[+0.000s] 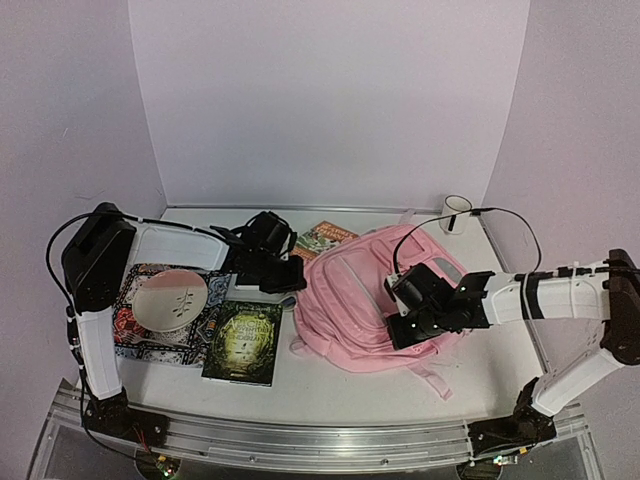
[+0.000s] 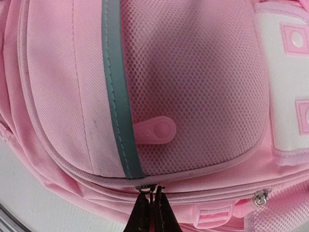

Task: Pack the student bag
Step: Zip the upper front pocket of the student bag.

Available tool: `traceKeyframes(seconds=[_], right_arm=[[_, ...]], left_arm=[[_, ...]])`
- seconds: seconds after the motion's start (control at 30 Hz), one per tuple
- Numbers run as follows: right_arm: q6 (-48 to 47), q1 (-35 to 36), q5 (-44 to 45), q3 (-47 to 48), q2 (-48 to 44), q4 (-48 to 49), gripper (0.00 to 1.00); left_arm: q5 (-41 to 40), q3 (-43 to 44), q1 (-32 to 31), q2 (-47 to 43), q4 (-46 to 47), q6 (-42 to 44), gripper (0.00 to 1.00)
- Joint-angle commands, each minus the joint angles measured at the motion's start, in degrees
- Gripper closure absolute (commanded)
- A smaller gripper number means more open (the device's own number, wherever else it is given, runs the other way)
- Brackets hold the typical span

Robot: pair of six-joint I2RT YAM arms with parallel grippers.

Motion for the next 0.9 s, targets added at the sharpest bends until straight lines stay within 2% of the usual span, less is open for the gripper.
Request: traceKeyframes(seconds=[0.0,0.1,0.27,0.43,0.53,0.87], right_arm=[[-0.7,-1.62,2.8,-0.18,-1.55,-6.85,1.0],[-2.28,-1.66,0.6,1.01,-1.02,-5.78,1.0],[-3.83,-2.31,0.45,1.62,-2.99,-5.92,0.81],[-3.73,-6.47,-1.15,-2.02,-7.79,-6.57,0.77],[-2.2,-9.47,-1.97,-4.64,-9.75,-6.87,0.7],[-1.79,-12.05,-4.82,-7.85,-6.22,-1.42,0.69]], left_arm=[[-7.0,-1.21,4.02,-3.5,-1.05,0.84,1.0],[-5.75,-0.81,4.02,-2.93,-1.0,0.79,1.0],[-6.21,-0.49,4.02,-3.36,-0.96,0.75,1.0],[-6.58,-0.06,4.02,-3.22,-0.92,0.54,1.0],[-6.07,-0.02,4.02,-2.83,-0.9,0.28,1.0],[-4.01,-0.19,4.02,-2.42,-0.01,-1.21,1.0]])
